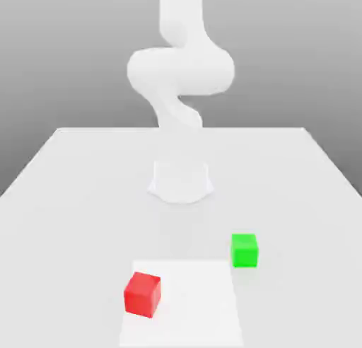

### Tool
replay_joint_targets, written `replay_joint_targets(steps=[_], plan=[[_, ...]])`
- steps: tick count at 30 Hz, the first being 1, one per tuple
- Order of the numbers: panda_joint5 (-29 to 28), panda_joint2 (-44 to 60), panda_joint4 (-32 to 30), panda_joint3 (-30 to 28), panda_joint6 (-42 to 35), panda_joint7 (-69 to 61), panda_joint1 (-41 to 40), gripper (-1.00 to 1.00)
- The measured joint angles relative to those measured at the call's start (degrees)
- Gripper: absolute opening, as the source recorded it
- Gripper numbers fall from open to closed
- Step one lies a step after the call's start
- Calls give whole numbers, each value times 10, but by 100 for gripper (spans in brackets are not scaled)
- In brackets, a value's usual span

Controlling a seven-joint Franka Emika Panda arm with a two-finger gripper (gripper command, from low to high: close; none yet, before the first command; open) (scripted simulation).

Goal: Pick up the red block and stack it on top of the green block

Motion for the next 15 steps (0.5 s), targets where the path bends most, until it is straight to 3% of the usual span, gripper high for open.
replay_joint_targets(steps=[15], plan=[[-4,315,-128,-19,159,43,-39,0]])
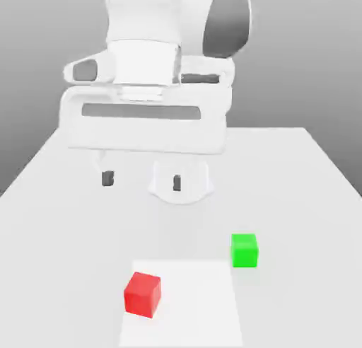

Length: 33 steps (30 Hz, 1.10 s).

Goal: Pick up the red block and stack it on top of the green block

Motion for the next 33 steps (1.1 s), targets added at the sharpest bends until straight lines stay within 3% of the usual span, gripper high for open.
replay_joint_targets(steps=[6,12,13,20,26,33], plan=[[10,125,-50,-8,64,9,-15,0],[26,249,-41,2,163,0,-23,0],[27,261,-40,4,173,-1,-24,-100],[26,260,-40,5,172,-1,-25,-100],[16,148,-61,5,82,6,-18,-100],[73,5,-163,70,42,-49,119,-100]])
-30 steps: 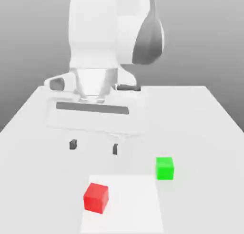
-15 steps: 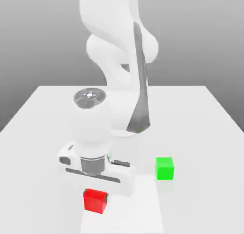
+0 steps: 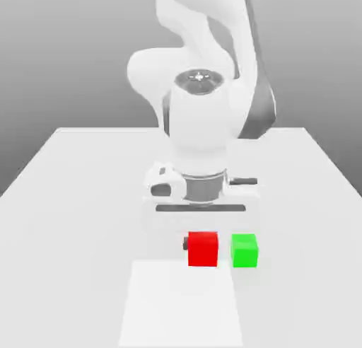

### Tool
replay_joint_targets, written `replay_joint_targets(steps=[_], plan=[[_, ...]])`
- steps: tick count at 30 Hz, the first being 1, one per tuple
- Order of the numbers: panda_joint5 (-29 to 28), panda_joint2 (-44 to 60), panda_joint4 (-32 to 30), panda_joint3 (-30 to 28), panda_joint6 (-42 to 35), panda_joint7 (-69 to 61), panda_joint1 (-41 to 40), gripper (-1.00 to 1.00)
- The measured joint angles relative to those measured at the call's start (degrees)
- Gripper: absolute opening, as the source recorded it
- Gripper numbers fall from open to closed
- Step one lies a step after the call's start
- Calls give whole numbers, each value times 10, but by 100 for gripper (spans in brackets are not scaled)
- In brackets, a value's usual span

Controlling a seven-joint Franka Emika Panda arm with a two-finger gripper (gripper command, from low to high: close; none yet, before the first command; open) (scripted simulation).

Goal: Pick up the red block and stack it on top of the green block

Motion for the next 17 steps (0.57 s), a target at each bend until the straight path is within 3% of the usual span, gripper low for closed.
replay_joint_targets(steps=[6,14,15,17], plan=[[7,-85,-83,59,-3,-20,85,-100],[-49,57,-84,76,139,17,62,-100],[-55,69,-84,75,150,21,61,100],[-55,69,-84,75,150,21,61,100]])
